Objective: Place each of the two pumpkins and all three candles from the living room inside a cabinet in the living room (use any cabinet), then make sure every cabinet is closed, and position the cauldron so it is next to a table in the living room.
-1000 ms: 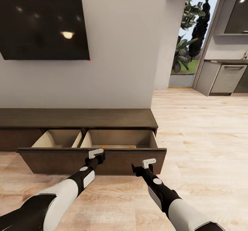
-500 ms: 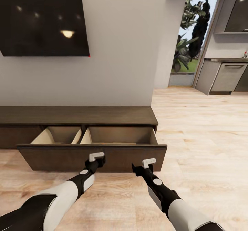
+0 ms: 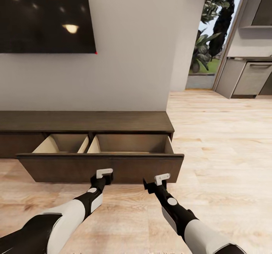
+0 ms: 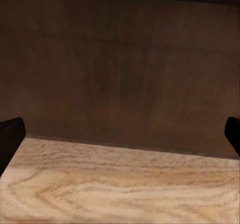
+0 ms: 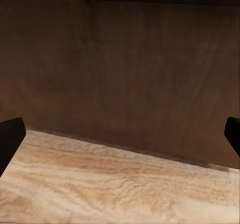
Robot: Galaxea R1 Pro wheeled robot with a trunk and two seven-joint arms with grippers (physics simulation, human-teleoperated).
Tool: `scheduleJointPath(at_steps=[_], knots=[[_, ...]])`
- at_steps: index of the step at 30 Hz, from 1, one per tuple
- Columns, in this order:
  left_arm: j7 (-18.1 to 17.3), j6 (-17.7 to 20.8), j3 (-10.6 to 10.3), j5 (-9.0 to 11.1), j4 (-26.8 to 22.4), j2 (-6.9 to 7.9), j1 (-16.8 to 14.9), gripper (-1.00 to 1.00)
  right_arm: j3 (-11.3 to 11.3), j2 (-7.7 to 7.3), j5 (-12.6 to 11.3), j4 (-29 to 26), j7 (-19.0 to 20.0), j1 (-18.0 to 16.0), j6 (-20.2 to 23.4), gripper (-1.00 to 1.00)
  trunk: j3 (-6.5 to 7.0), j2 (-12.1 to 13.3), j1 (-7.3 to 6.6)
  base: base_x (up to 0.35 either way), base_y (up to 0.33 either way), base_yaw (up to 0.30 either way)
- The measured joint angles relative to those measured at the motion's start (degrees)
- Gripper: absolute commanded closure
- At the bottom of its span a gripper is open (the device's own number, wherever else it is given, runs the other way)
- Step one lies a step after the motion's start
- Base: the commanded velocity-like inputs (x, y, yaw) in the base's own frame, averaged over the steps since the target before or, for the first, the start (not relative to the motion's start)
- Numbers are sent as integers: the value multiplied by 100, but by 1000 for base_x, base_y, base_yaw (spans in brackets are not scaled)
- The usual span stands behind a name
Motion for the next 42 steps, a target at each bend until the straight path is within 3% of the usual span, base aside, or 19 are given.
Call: scheduleJointPath(at_steps=[8, 28, 36, 42], knots=[[8, -38, 0, -1, 0, 17, 0, -100, 115, -2, -8, 2, -3, 1, -60, -100, -177, -11, 21, 0, 0, 0], [3, -59, -6, 0, -8, 18, 0, -100, 106, -6, -18, 3, -45, 1, -298, -100, -621, -38, 72, 0, 0, 0], [2, -272, -7, -6, -8, 18, 0, -100, 57, -5, -40, 61, -71, 1, -379, -100, -798, -49, 93, 0, 0, 0], [2, -294, -3, -3, -8, 18, -1, -100, 53, -6, -43, 71, -79, 0, -402, -100, -799, -49, 92, 0, 0, 0]])
